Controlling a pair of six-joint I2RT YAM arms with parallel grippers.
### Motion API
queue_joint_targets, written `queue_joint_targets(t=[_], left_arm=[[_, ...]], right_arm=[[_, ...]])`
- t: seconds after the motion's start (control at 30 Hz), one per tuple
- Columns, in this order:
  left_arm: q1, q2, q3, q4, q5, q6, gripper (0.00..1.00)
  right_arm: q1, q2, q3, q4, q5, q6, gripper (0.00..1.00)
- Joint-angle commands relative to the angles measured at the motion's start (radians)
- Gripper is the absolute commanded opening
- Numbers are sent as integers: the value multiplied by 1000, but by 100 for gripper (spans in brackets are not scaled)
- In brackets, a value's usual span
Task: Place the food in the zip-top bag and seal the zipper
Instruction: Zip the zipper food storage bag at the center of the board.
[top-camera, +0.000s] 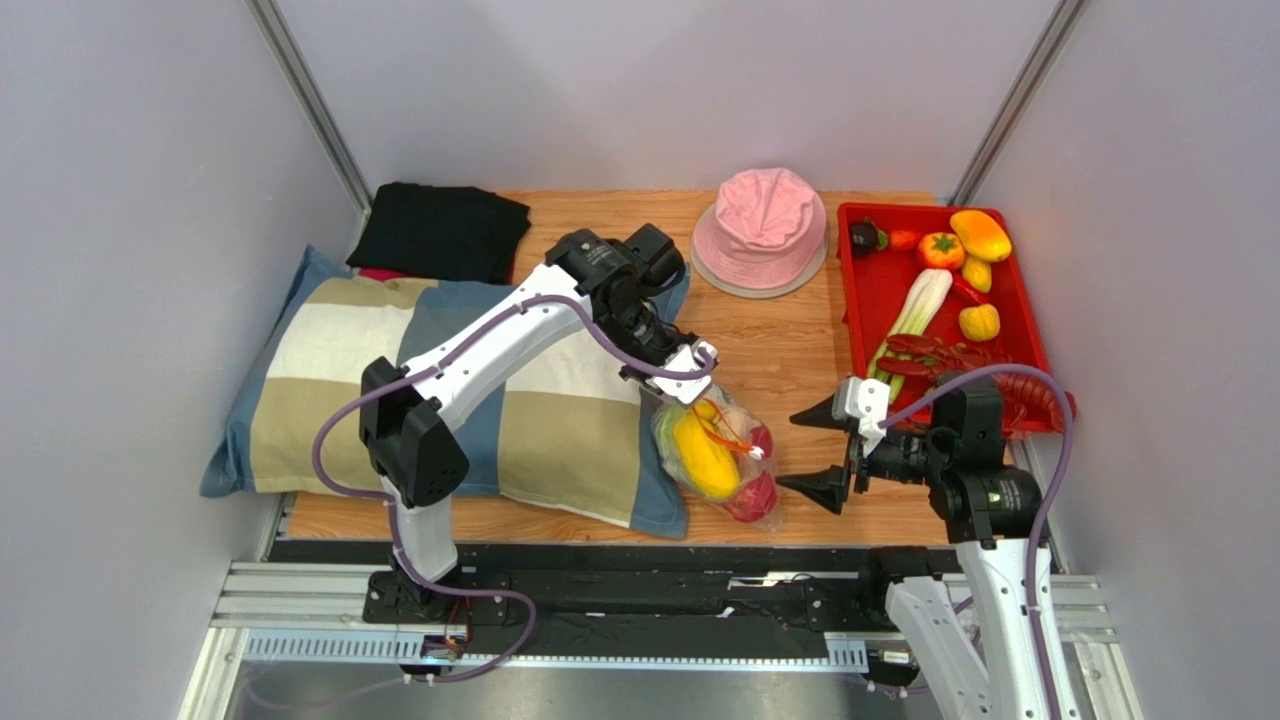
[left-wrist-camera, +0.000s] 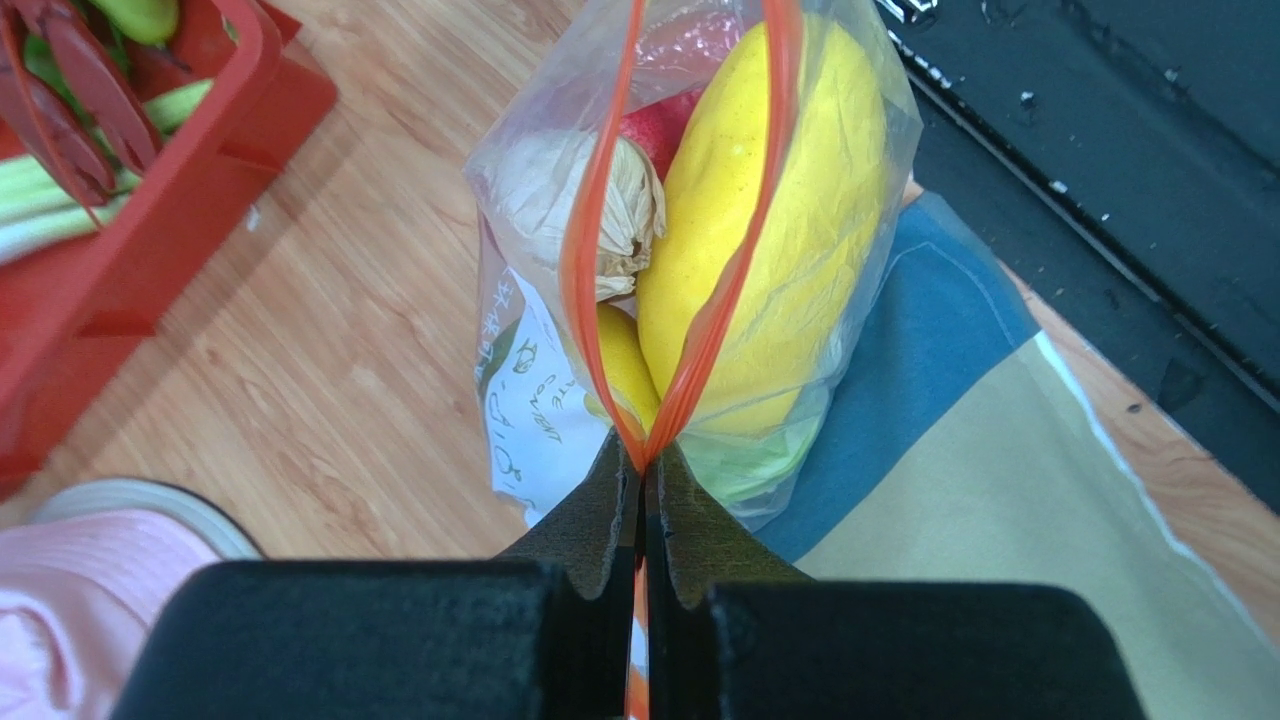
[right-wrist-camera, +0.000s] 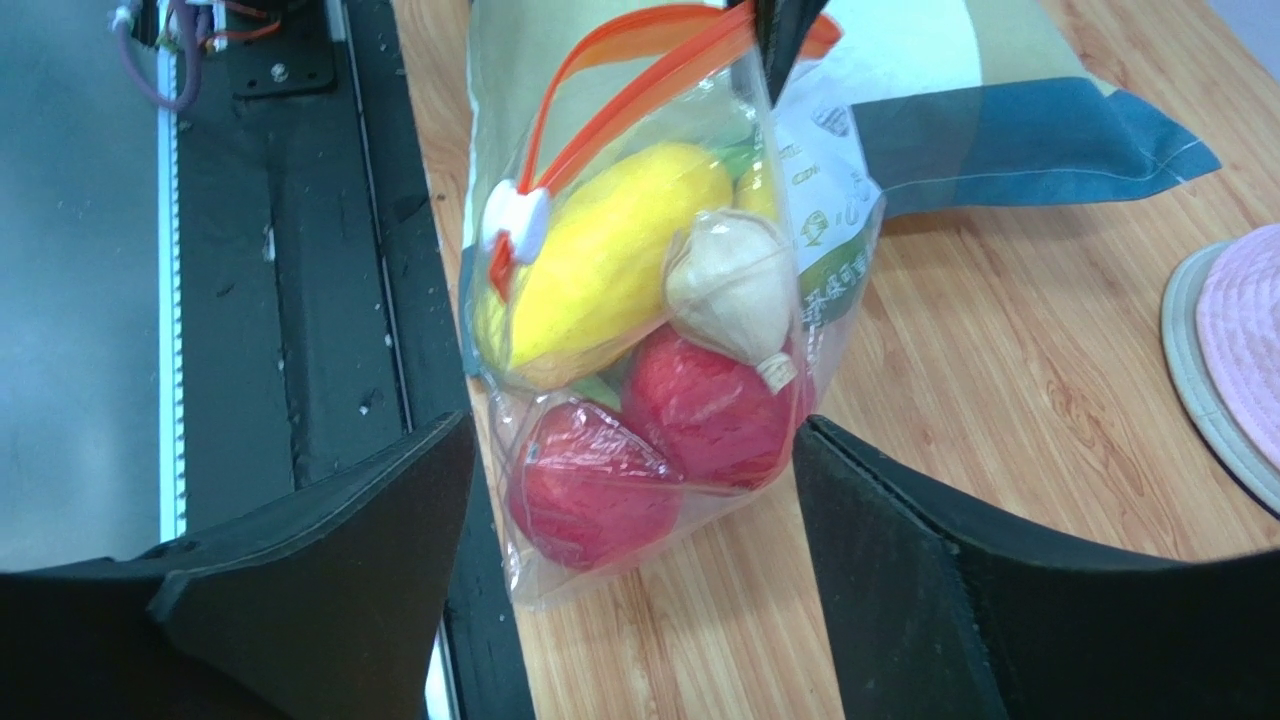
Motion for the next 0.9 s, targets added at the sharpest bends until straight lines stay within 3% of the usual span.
queue_joint_targets(t=[0.0,0.2,0.4,0.5,0.7,0.87], left_arm=[[10,6,43,-1,95,-98,0],[19,35,77,39,108,-177,0],[35,76,132,47,118,-260,0],[36,78,136,49,124,-266,0],[36,79,134,58,121,-286,0],[36,78,126,70,117,-299,0]], right_arm=[[28,11,-30,232,-32,184,79],[84,27,-55,254,-31,197,76],[106,24,-81,232,-5,162,80],[107,28,-112,334,35,224,77],[106,82,-126,510,89,332,60],[106,94,-119,539,97,346,32]])
